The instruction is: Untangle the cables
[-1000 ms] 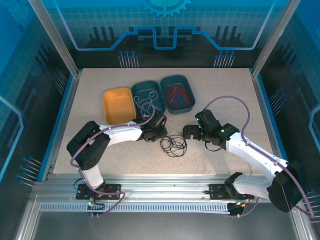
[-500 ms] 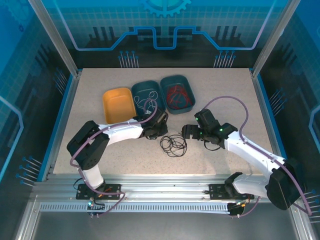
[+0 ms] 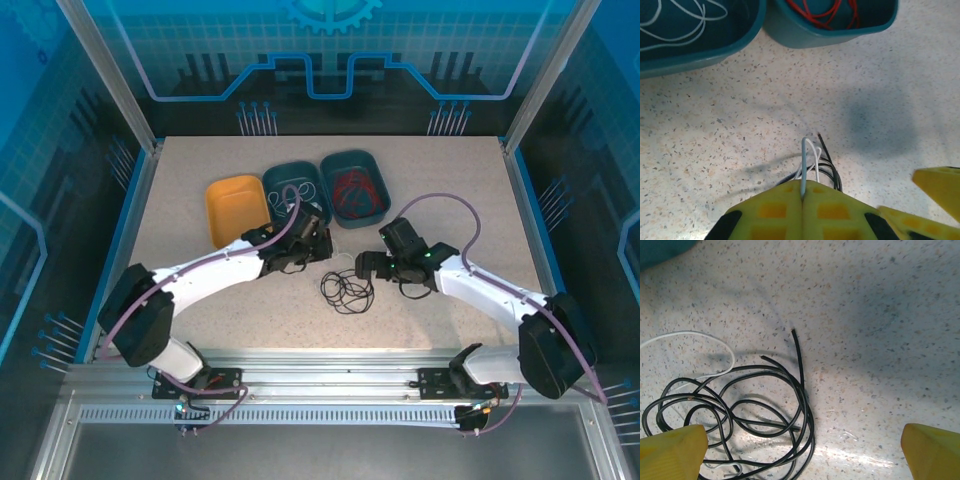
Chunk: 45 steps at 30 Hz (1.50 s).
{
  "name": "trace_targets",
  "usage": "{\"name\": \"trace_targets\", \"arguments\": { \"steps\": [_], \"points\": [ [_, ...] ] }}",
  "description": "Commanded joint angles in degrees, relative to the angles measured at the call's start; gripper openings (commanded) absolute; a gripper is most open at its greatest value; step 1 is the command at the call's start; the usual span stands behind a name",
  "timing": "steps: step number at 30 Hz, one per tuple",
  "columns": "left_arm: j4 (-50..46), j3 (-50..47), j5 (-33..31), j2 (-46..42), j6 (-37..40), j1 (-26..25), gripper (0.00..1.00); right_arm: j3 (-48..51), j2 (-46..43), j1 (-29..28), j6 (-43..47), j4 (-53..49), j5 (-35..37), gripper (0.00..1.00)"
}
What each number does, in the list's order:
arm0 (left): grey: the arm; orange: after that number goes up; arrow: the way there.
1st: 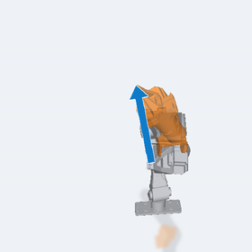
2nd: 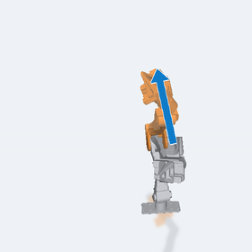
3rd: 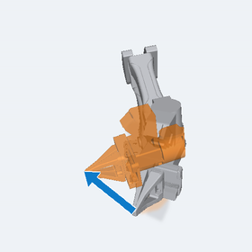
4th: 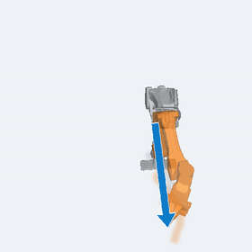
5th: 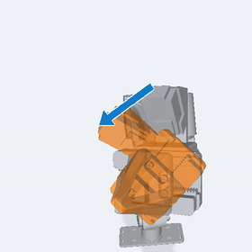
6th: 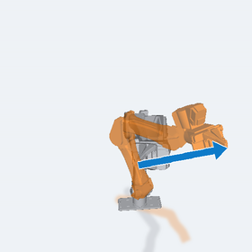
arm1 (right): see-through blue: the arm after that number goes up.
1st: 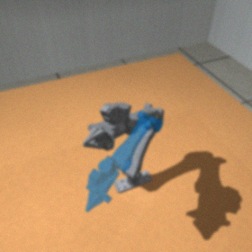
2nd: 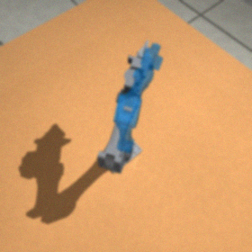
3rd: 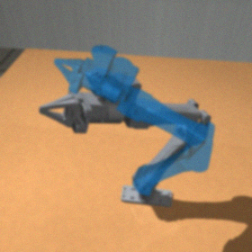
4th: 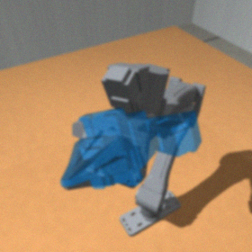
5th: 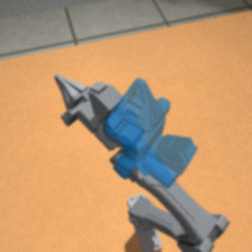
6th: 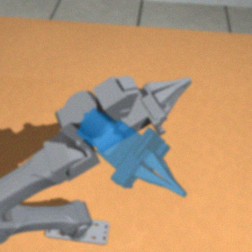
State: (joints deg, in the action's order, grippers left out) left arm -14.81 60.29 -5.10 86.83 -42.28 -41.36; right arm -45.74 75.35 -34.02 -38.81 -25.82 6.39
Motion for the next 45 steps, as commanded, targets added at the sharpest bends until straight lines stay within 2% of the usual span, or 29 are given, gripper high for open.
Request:
{"name": "trace_targets", "arguments": {
  "steps": [1,7,16,21,31,40,45],
  "points": [
    [-3.25,0.92,0.18,-3.17,3.59,0.07,0.03,-2.17,0.84,-2.27,0.2,1.63,-1.36,1.0],
    [-5.25,1.23,-1.85,-5.89,3.79,0.14,0.03,-6.52,2.61,-6.63,0.6,2.16,-0.23,1.0],
    [-8.97,3.03,-4.39,-10.29,5.25,0.23,0.04,-5.04,7.6,-8.62,-1.81,5.09,-1.65,1.0],
    [-12.71,4.74,-7.46,-13.68,6.9,0.65,0.04,-2.29,8.53,-8.81,-3.18,6.84,-2.08,1.0],
    [-17.53,9.69,-10.9,-22.69,14.69,2.17,0.07,-1.01,10.17,-7.1,-5.86,2.89,1.71,1.0],
    [-21.27,12.33,-18.28,-27.44,20.53,4.35,0.06,-0.06,9.14,-5.44,-6.45,2.18,1.73,1.0],
    [-24.02,16.43,-25.16,-28.7,24.63,5.24,0.04,0.33,7.8,-5.18,-6.46,1.69,2.02,1.0]
  ]
}}
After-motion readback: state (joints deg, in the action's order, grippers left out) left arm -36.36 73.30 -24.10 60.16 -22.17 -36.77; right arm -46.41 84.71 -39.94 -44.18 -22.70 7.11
